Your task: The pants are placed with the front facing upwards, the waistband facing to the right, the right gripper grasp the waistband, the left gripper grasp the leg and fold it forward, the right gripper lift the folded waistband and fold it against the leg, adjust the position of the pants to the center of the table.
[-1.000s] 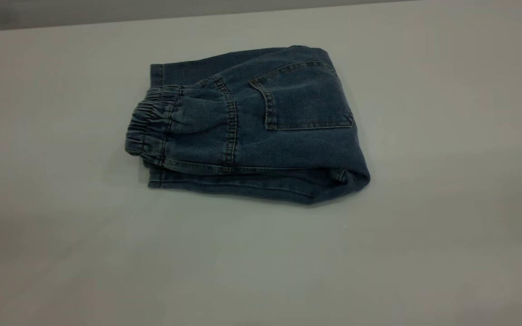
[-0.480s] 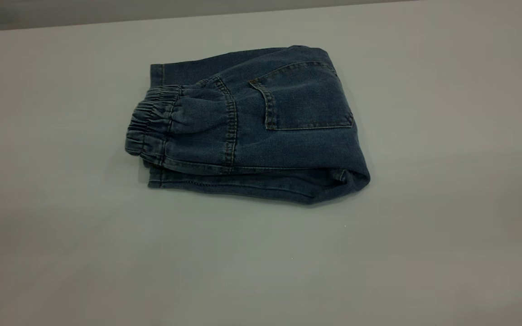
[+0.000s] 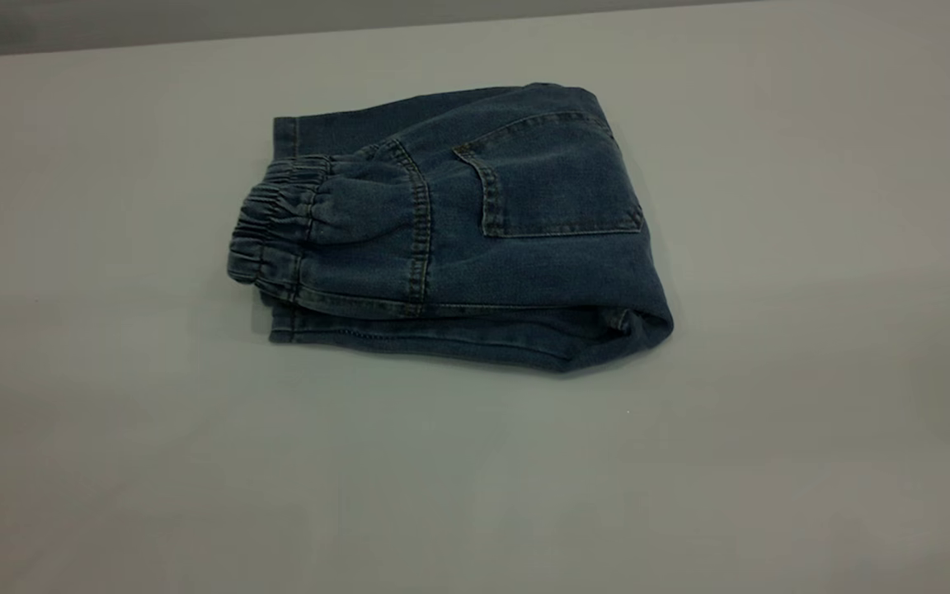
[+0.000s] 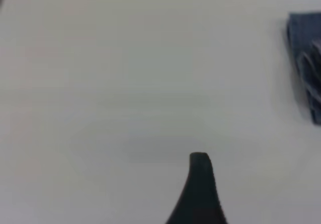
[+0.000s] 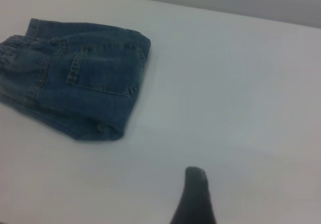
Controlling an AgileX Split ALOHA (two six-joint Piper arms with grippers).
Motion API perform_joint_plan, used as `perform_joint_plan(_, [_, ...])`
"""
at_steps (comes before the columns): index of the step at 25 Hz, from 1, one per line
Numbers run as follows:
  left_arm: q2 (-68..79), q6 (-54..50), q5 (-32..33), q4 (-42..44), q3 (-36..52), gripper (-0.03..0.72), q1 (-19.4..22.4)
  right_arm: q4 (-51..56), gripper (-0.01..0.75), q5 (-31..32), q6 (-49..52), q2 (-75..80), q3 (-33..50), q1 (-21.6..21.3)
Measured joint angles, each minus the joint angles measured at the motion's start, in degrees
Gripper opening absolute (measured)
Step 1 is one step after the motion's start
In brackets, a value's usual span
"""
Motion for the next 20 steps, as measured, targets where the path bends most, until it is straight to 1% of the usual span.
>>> perform_joint_plan(8, [-3.23, 0.0, -0.05, -0.06, 0.0, 0.526, -1.12, 0.0, 0.491, 0.0, 0.0, 0.0, 0.0, 0.0])
perform_joint_plan(20, [-4.42, 0.0, -0.05, -0.1, 0.06, 0.526, -1.12, 0.13, 0.491, 0.0, 0.0, -1.62, 0.0, -0.06])
